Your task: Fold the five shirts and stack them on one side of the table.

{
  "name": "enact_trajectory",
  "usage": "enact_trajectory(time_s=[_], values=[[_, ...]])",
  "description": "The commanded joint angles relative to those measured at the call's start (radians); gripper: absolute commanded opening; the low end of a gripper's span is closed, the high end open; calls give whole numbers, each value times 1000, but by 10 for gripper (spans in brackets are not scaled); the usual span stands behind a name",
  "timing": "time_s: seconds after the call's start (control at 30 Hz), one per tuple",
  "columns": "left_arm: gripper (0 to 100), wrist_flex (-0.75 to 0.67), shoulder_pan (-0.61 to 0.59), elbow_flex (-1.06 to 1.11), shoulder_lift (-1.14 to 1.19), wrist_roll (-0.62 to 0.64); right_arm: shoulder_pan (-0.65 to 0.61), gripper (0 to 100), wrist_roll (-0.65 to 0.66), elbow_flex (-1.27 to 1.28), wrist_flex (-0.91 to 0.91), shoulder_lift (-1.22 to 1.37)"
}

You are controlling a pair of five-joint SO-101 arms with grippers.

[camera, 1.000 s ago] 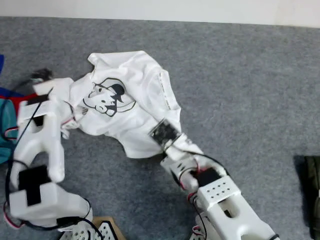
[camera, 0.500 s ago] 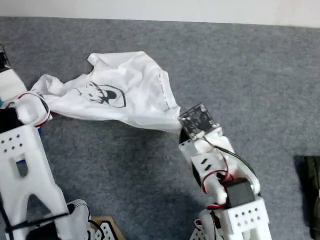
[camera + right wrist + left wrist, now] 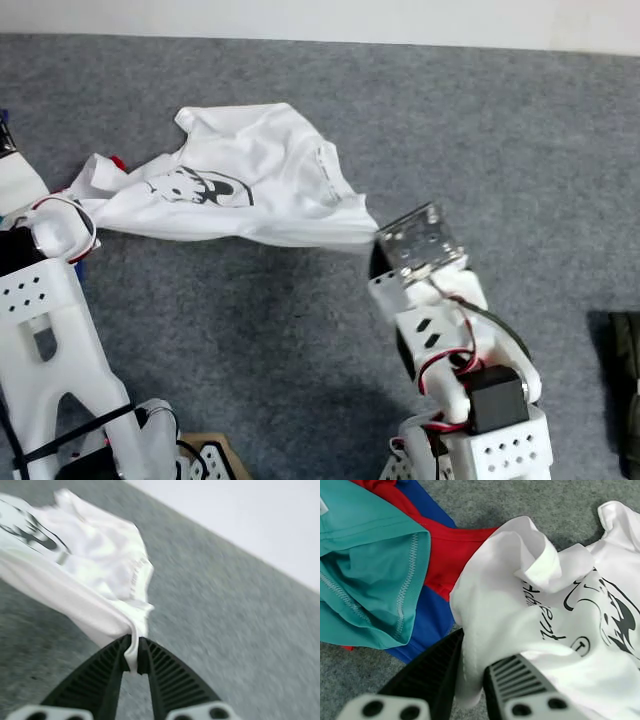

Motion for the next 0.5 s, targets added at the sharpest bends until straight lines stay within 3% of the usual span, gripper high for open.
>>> enact_trajectory(time_s=[0.0,0.13,0.37,0.47], values=[[8,-21,22,-4,-1,-3,-134,8,-15,-16,13,-10],[33,-29,24,38,-1,-9,-173,8,-17,61,-15,-10],[329,-29,5,156,-7,-6,-173,8,-17,87,-24,-10],[405,-29,-44,162,-7,-5,-173,8,-17,87,-24,-10]])
